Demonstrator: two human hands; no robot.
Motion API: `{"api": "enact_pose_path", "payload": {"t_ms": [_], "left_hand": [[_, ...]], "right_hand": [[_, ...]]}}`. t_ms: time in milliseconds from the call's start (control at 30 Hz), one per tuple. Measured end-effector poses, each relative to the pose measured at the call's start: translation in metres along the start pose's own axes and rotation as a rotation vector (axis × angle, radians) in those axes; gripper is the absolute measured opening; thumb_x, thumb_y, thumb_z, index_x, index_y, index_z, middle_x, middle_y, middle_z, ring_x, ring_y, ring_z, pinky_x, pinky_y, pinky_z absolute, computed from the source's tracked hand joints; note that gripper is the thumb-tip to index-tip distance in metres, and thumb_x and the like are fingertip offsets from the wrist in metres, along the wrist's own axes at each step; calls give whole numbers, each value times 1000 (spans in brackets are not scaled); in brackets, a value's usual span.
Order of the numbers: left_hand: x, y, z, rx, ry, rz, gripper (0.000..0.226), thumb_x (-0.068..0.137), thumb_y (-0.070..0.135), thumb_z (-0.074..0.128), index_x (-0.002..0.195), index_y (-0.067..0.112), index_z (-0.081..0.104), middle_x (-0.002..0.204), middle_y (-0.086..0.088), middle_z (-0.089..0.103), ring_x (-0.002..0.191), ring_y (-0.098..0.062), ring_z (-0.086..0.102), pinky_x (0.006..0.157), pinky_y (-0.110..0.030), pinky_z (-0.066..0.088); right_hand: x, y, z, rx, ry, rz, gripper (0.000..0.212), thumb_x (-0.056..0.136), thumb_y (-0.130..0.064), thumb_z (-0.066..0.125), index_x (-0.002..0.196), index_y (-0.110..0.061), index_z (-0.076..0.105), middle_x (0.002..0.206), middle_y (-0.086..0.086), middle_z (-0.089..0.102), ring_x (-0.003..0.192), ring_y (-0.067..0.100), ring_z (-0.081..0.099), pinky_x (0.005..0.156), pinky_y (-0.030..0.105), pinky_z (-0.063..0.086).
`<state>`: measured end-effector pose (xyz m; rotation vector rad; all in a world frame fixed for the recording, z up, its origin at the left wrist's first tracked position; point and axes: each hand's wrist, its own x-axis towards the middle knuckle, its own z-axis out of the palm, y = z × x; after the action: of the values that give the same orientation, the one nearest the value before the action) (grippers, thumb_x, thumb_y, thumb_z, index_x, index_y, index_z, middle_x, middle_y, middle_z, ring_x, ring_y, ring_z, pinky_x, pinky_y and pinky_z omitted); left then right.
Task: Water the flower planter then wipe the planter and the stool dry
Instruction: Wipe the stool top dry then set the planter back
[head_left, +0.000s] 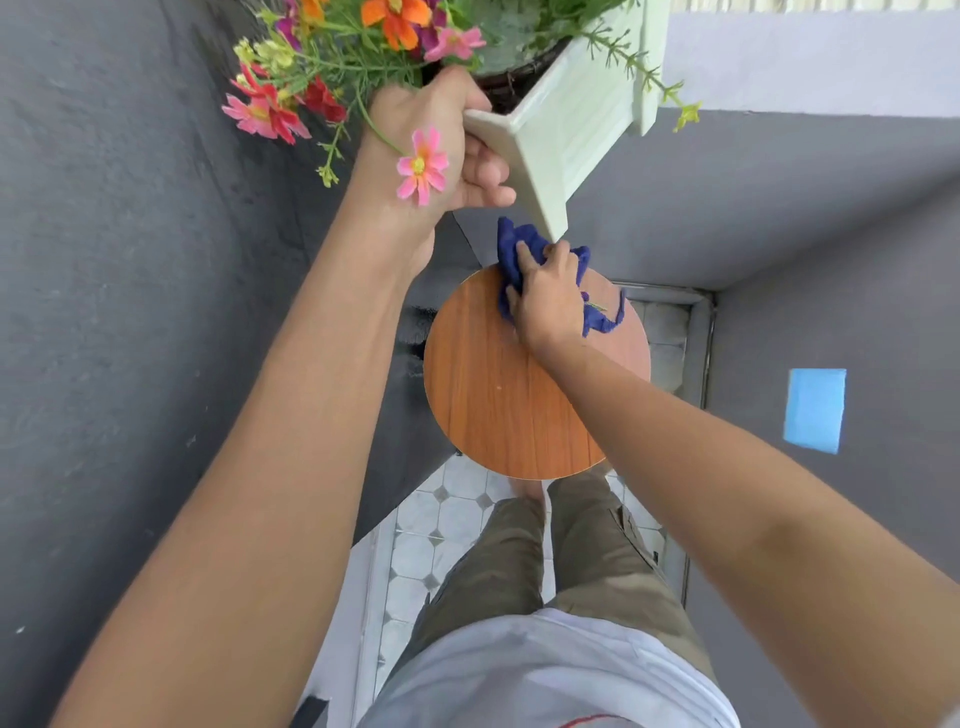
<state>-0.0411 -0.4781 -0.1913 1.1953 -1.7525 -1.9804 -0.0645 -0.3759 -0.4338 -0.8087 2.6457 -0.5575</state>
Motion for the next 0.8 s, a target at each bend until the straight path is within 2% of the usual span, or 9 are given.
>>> {"api": "enact_pose_path", "payload": {"t_ms": [67,233,300,400,467,533,567,667,800], "left_hand": [[0,-2,0,-1,1,-5,22,84,5,49,67,-3,60,49,-13,56,42,-21,51,51,-34,56],[-2,-7,-2,-9,4,-40,21,84,5,49,67,-3,60,47,-14,54,43,-23,51,52,-33,55],[-3,-10,-3,-11,3,-50,22,84,5,49,68,-5,60,46,-14,54,41,-23,50,51,-33,56],[-5,-15,-4,-11,8,-72,23,85,5,49,67,-5,60,47,-15,55,40,-22,51,50,-33,56],[-7,-19,-6,-19,10,-74,23,84,5,49,66,-5,60,46,-15,54,41,-22,51,49,-33,56],[-11,-23,-9,-20,12,-69,25,84,4,49,64,-4,59,46,-14,54,41,-22,51,49,-33,56],[-12,-25,-9,-15,17,-69,26,85,4,48,63,-4,59,45,-13,54,40,-21,51,48,-32,57],[-17,-32,-9,-2,35,-84,27,86,4,49,63,-3,58,42,-11,54,38,-18,51,46,-31,56],[-21,-48,-8,-5,73,-125,23,87,3,49,67,-4,58,42,-12,53,35,-17,50,43,-30,56]], "right_hand": [[-18,-18,10,-22,-66,-156,48,84,-14,64,131,-11,54,121,21,47,104,37,47,68,46,52],[-114,-18,33,-126,-409,-889,55,88,-25,66,140,-13,52,124,19,51,104,36,50,72,46,52],[-122,3,24,-141,-458,-1013,54,89,-28,68,140,-15,54,123,18,53,106,34,51,70,44,53],[-77,35,4,-110,-300,-843,58,85,-21,73,140,-11,55,118,23,54,107,40,52,76,47,52],[-37,55,-12,-26,-108,-487,58,84,-15,72,140,-9,55,118,26,51,109,43,50,85,50,51],[-22,63,-20,36,58,-75,55,85,-16,69,138,-13,53,123,22,47,112,41,48,81,46,53],[-28,60,-19,42,100,17,52,84,-16,68,135,-13,54,123,21,47,110,39,48,77,44,53],[-80,47,-3,17,31,-202,51,80,-15,72,130,-9,60,120,26,52,102,40,52,77,47,51],[-166,59,15,8,-323,-601,59,85,-23,75,140,-14,56,128,23,52,107,41,54,75,49,54]]}}
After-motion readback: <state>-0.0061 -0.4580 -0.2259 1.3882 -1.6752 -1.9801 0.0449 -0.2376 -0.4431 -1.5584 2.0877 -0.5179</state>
